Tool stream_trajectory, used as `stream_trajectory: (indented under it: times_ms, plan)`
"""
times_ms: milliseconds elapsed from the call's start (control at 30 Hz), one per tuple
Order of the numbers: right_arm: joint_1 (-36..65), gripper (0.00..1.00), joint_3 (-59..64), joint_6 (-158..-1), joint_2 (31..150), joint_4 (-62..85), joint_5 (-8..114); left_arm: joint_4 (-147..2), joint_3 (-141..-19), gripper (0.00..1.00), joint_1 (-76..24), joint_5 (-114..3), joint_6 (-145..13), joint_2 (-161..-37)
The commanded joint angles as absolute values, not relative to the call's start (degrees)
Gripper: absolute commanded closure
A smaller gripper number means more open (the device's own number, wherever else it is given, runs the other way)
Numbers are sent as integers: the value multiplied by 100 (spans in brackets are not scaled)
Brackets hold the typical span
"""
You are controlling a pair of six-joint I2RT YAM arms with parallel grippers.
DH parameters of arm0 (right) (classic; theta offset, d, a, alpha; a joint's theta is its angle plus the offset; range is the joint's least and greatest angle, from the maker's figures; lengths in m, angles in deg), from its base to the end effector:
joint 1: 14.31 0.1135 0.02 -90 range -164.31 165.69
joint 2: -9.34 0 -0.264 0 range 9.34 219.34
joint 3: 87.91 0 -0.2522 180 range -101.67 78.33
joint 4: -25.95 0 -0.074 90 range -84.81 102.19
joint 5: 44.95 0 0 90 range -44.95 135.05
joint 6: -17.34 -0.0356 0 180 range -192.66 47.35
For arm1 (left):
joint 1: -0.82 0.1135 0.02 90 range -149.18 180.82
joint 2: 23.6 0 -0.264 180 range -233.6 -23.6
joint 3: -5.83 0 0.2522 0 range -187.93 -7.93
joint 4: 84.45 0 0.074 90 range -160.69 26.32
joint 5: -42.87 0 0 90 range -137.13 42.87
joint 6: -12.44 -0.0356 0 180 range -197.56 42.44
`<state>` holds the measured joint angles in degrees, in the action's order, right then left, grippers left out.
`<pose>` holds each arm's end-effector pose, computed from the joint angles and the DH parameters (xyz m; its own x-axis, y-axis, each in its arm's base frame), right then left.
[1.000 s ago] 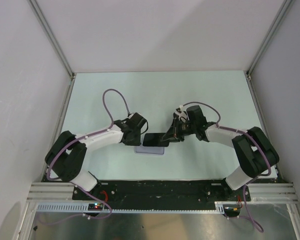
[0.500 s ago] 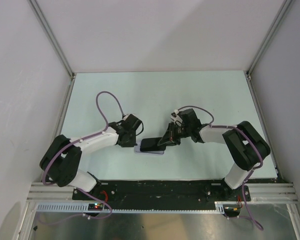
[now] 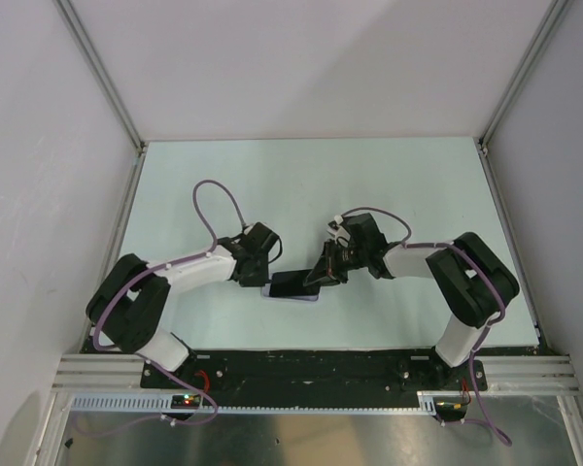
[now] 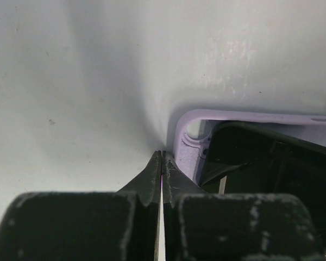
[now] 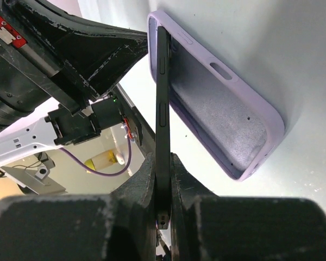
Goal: Put the phone into the phone case
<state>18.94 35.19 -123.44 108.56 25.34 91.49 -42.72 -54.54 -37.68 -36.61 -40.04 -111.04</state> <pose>0.2542 0.1975 0.1372 -0.9966 -0.0150 -0.0806 -0.0782 0.4698 0.8793 0.2171 -0.1644 0.1608 -0.9200 -0.0333 -0.3905 0.0001 0.9964 -0.0852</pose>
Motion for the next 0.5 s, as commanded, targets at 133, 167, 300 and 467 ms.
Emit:
stream_trajectory:
  times_ms: [133,167,300,467]
  plan:
    - [2037,100,3395,-12389,11129,2531,9157,-4678,-5449,100,-3882,-3866,-3889,-11308]
    - [2048,100,3399,-12389,11173,2499,9116,-4691,-5446,100,-3886,-3872,-3889,-11325]
    - [2076,100,3399,-12485,11300,2575,9022,-4738,-5447,100,-3911,-3912,-3915,-11348]
    - [2112,100,3395,-12663,11454,2782,8963,-4780,-5446,100,-3918,-3943,-3946,-11347]
